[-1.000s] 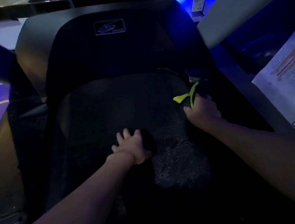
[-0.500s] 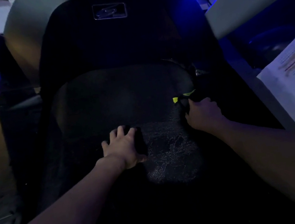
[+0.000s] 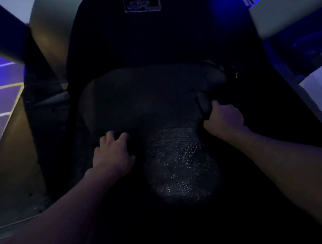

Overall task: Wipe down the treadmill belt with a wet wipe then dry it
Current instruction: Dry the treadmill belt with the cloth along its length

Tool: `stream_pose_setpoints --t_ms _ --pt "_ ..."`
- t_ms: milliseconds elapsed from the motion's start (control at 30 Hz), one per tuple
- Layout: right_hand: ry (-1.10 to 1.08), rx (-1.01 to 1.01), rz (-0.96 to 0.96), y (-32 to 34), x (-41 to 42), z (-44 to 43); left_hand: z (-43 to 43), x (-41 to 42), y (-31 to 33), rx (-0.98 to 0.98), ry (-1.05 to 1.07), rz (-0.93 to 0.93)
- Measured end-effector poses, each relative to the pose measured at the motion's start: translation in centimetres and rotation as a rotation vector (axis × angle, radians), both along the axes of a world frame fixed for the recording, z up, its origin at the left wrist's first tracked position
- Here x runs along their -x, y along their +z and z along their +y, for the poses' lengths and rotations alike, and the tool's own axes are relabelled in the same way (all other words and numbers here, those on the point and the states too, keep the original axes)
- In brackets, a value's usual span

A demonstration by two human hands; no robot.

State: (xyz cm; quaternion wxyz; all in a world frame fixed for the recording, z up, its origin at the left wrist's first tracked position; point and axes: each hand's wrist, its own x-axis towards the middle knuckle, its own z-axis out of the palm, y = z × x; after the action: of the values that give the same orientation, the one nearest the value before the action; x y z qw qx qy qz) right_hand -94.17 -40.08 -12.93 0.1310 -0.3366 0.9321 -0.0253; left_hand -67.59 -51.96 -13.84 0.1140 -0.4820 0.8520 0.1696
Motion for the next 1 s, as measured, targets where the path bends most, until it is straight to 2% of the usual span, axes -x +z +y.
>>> stream_pose_setpoints --t_ms 100,233,367,533,600,700,800,867,1000 --pt "0.055 0.078 -0.037 0.3 -4.9 -3.5 -0.1 -1.3 0.0 0.028 0.005 0.04" --pt "0.206 0.097 -0.119 0.3 -12.9 -9.5 -0.2 -4.2 0.6 0.103 0.027 0.039" --pt "0.286 0.1 -0.197 0.4 -19.4 -13.9 -1.2 -8.1 0.7 0.098 0.023 0.045" --pt "0.381 0.189 -0.264 1.2 -26.7 -17.2 -0.7 -12.8 0.8 0.25 -0.13 -0.084" --pt "0.389 0.205 -0.273 0.8 -27.9 -17.6 -0.1 -13.3 0.9 0.307 -0.141 -0.05" --pt "0.366 0.173 -0.374 0.1 -28.6 -17.4 0.7 -12.7 1.3 0.281 -0.087 0.038" --pt "0.45 0.112 -0.244 -0.4 -28.3 -16.5 1.4 -12.0 1.4 0.227 -0.051 -0.043" --pt "0.487 0.148 -0.157 -1.0 -27.6 -15.6 2.1 -11.6 1.1 0.232 -0.024 -0.091" --pt "0.546 0.138 -0.148 -1.3 -26.3 -15.2 3.3 -9.8 1.2 0.22 0.005 -0.127"
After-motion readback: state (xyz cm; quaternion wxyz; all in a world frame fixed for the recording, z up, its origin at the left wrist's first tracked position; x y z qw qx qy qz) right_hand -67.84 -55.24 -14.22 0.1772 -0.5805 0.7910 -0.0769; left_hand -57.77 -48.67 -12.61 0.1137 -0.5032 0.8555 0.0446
